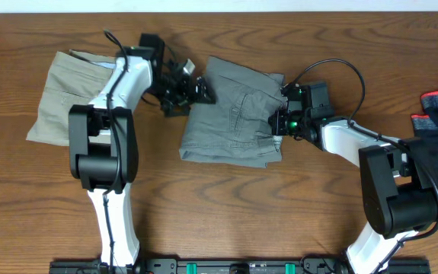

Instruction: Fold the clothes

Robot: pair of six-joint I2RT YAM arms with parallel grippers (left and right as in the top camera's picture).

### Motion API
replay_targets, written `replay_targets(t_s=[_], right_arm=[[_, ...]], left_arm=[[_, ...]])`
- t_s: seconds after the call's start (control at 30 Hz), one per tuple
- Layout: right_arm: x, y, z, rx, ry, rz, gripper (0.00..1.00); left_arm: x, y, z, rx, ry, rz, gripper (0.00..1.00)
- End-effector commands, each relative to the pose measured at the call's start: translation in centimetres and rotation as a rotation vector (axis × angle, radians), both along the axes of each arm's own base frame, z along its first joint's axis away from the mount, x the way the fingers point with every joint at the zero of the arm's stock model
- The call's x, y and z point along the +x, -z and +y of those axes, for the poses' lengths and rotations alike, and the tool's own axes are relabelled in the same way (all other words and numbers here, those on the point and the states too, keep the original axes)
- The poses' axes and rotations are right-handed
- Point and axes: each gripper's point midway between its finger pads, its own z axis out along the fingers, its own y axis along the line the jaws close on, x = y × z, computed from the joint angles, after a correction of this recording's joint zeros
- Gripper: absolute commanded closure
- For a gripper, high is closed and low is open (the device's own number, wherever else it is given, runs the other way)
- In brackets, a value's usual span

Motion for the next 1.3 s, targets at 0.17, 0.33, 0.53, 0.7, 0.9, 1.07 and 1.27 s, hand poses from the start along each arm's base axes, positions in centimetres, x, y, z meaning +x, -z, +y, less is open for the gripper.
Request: replay_targets(t_s=[0.17, 0.33, 0.53, 0.7, 0.9, 1.07, 1.27], right_arm=[[-1.7, 2.2, -1.3, -0.043, 0.014, 0.074, 0.99], [-1.0, 0.0, -1.2, -0.031, 0.015, 0.016, 0.99], [-0.2, -5.8, -1.2, -0.025, -0.008, -0.131, 0.99], [-0.3, -11.4, -1.6, -0.013, 0.001, -0.255, 0.98], [-1.3, -14.9, -1.9, -0.002, 0.009, -0.313, 0.98], [-2.0, -14.6, -2.1, -0.008, 0.007, -0.283, 0.99], [-2.4, -14.1, -2.2, -0.010, 0.012, -0.251, 0.99]], left_arm=[[-1.0, 0.9, -1.9, -0.076, 0.046, -0.007, 0.07], [-0.8, 0.8, -4.1, -0.087, 0.133, -0.100, 0.53], [-0.2, 0.0, -3.7, -0.090, 0.124, -0.124, 0.94], [2.5, -6.6, -0.1, -0.096, 0.042, -0.290, 0.94], [4.4, -16.7, 9.9, -0.051, -0.167, -0.549, 0.94], [4.2, -18.4, 21.5, 0.029, -0.408, -0.602, 0.94], [2.3, -13.2, 32.7, 0.083, -0.616, -0.507, 0.86]])
